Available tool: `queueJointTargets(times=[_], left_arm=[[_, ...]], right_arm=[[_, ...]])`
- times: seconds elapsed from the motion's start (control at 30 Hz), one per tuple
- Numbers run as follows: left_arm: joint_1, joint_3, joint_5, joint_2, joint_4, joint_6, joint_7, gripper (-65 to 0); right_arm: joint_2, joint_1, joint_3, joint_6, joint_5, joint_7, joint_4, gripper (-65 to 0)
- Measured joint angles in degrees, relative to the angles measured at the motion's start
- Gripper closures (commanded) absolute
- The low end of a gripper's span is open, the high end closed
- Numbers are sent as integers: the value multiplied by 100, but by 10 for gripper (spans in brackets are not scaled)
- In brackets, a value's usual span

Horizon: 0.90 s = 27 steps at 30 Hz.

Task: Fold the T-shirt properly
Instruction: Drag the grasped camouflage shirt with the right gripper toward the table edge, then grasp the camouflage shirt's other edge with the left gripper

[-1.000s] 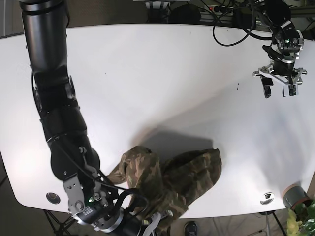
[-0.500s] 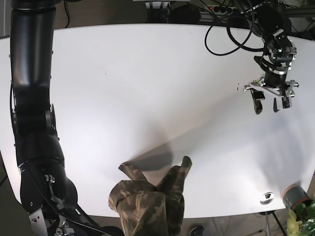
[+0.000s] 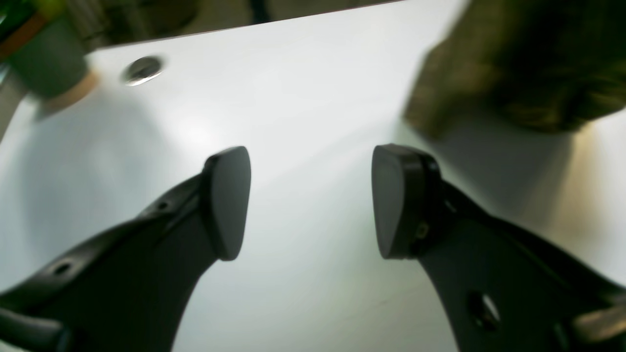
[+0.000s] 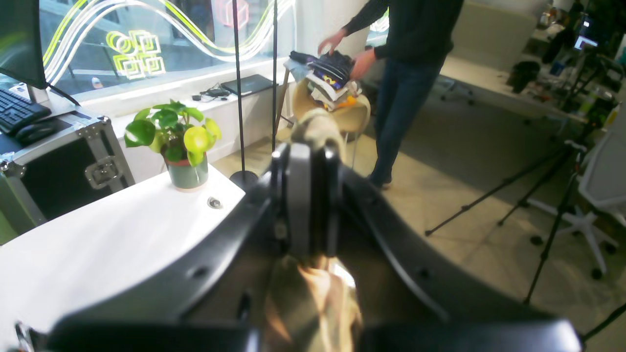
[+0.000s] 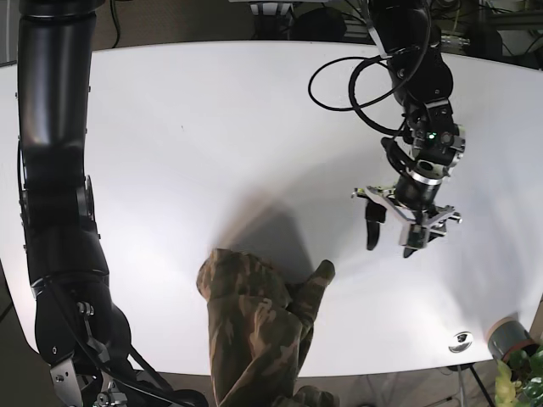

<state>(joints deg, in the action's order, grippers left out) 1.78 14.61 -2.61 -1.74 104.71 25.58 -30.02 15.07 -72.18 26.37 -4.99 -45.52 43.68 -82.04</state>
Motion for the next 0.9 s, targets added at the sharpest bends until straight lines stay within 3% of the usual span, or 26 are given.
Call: queueJointTargets(times=[0.17,0.27,0.4,0.63,0.9], left_arm=[[155,-662,-120,-15,-448,22,24,-357],[437,-678,-315,-35,-881,28,4,-356],[857,-643,-378,-11,-1480,-20,46,-354],[1392,-654,-380,-9,-2428,-20,737,-357],[2170,-673,-393,-28,-3825,-22,920,-354]], right_arm=[[20,-2,13,-28,9,7,11,-22],[20,0,13,-216,15,7,11,-22],[31,0,11,-256,20,4,13,-22],[170,0,-144,-249,28,0,9,-22],[144,-9,-321,-256,20,-13,2,-22]])
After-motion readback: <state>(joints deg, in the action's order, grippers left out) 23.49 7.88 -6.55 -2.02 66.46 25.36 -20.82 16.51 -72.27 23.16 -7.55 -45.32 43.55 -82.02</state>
